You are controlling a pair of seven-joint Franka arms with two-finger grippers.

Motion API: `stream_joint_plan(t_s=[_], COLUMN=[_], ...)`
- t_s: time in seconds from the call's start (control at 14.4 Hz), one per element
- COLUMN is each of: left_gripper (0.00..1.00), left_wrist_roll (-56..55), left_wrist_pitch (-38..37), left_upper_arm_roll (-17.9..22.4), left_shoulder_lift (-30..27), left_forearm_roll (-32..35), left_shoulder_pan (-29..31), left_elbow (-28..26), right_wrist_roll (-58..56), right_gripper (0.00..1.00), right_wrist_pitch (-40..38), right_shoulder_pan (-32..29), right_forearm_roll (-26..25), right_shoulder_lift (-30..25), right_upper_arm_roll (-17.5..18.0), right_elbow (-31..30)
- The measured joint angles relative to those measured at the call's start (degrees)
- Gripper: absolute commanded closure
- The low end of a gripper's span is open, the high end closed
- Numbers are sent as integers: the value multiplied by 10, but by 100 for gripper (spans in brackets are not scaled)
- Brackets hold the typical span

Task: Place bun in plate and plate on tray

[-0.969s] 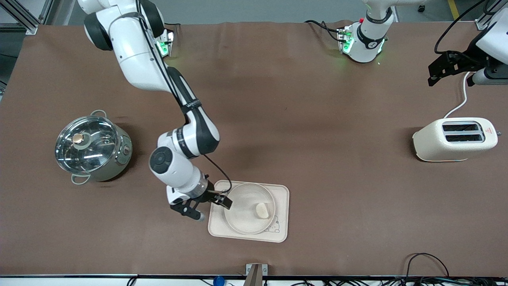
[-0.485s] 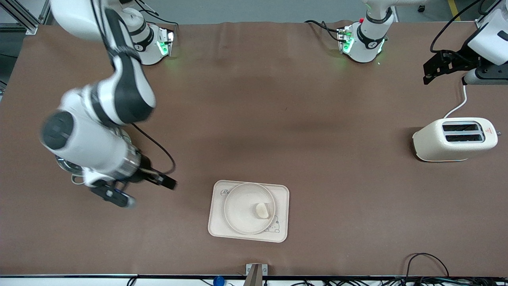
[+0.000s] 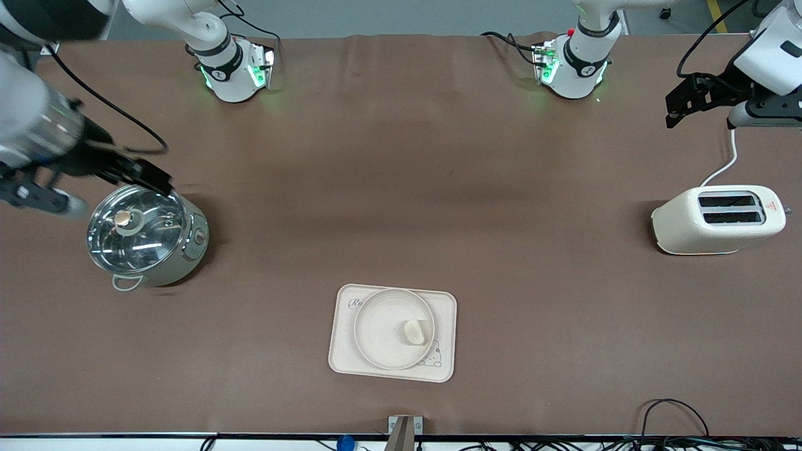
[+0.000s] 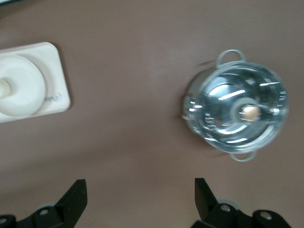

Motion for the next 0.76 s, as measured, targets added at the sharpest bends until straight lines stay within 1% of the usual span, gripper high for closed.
stream_joint_plan(t_s=[0.07,0.21,0.28,0.42,0.55,0.76], left_gripper=[0,0,0,0,0,0], left_wrist_roll=[0,0,0,0,0,0], left_wrist_pitch=[0,0,0,0,0,0], left_upper_arm_roll=[0,1,1,1,1,1], left_shoulder_lift=[0,0,0,0,0,0], left_forearm_roll=[0,0,0,0,0,0], left_shoulder_pan=[1,1,1,2,2,2], left_elbow=[1,7,9,10,10,10], right_wrist_roll=[-34,-117,-156,-196,-203,-203], right_gripper=[0,0,0,0,0,0], right_wrist_pitch=[0,-1,-1,-1,0,0], right_shoulder_pan=[-19,-80,-113,-159,-186,-192], right_forearm_roll=[-8,-14,-14,-14,-14,-17], right_shoulder_lift=[-30,-70,-82,-94,-94,-94], right_upper_arm_roll=[4,24,34,49,70,82], right_elbow=[-28,-65,-73,-79,-79,-82])
